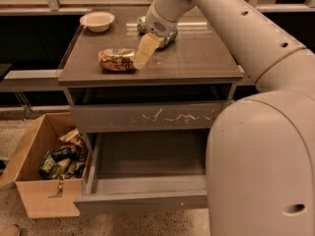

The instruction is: Place orange can into middle drawer

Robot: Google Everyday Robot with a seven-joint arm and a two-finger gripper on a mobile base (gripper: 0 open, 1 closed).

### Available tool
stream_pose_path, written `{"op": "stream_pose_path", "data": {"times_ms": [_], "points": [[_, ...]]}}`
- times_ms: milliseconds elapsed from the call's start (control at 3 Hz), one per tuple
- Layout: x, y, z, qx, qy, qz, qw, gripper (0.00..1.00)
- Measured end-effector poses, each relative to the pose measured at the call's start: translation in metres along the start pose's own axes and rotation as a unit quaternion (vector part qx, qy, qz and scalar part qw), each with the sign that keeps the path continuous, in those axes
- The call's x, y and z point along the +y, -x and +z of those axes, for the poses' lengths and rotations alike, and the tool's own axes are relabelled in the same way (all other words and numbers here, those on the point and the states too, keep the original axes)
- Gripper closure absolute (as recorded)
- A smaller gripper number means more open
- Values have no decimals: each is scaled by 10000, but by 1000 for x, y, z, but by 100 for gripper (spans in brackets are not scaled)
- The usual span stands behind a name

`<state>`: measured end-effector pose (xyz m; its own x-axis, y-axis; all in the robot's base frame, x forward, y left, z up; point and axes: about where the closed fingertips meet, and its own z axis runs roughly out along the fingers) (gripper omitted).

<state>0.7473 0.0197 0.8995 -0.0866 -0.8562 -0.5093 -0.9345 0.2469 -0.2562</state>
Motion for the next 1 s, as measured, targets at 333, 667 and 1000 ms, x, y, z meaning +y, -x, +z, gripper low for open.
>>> {"op": "stream_pose_path", "data": {"times_ms": [333,667,1000], "points": [[-1,23,25,76,10,-189,9998,0],[6,43,52,200,62,-304,9993,0],[14,48,69,322,150,-325,9988,0]]}}
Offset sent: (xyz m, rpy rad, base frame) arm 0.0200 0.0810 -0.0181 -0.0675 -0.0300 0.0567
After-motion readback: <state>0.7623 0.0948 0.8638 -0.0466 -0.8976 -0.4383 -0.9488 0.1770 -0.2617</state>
